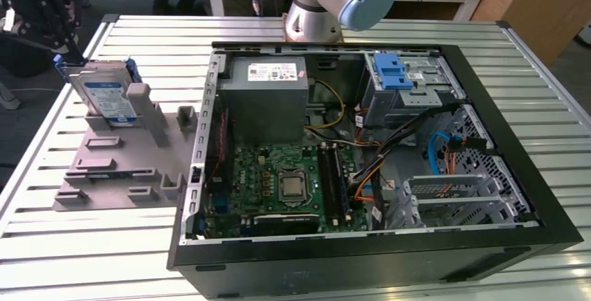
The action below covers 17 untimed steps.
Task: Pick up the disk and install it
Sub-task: 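Pick up the disk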
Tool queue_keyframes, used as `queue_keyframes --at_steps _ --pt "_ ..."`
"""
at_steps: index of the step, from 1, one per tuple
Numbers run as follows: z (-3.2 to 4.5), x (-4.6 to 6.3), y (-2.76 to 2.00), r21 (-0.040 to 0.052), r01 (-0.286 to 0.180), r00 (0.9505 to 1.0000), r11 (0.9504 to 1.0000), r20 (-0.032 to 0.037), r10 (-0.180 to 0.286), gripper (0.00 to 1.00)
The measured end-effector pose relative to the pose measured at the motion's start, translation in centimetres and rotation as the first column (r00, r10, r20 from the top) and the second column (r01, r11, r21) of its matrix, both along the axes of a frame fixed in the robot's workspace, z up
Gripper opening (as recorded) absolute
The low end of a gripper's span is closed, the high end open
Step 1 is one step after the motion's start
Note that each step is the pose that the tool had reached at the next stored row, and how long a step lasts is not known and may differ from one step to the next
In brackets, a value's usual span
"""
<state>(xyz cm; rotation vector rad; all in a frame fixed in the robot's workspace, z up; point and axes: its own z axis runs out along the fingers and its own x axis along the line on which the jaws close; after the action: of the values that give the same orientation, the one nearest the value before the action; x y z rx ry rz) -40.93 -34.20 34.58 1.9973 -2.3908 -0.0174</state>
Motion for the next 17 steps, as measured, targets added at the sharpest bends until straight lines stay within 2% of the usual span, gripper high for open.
queue_keyframes --at_steps 5,7,8,9,10,13,15,16,17 --pt "-0.11 -0.55 0.34 0.0 -0.01 1.0 1.0 -0.0001 0.01 0.11" --pt "-0.13 -0.56 0.47 0.0 -0.028 0.9996 0.9996 -0.0001 0.028 0.11" --pt "-0.14 -0.56 0.47 0.0 -0.043 0.9991 0.9991 -0.0002 0.043 0.16" --pt "-0.16 -0.56 0.47 0.0 -0.061 0.9982 0.9982 -0.0002 0.061 0.16" --pt "-0.17 -0.56 0.47 0.0001 -0.079 0.9969 0.9969 -0.0002 0.079 0.23" --pt "-0.27 -0.56 0.48 0.0004 -0.13 0.9915 0.9915 0.0001 0.13 0.35" --pt "-0.36 -0.69 0.64 0.0004 -0.141 0.99 0.99 -0.0002 0.141 0.47" --pt "-0.45 -0.81 0.75 0.0005 -0.143 0.9898 0.9898 0.0 0.143 0.47" --pt "-0.54 -0.95 0.87 0.0004 -0.144 0.9896 0.9896 -0.0001 0.144 0.53"
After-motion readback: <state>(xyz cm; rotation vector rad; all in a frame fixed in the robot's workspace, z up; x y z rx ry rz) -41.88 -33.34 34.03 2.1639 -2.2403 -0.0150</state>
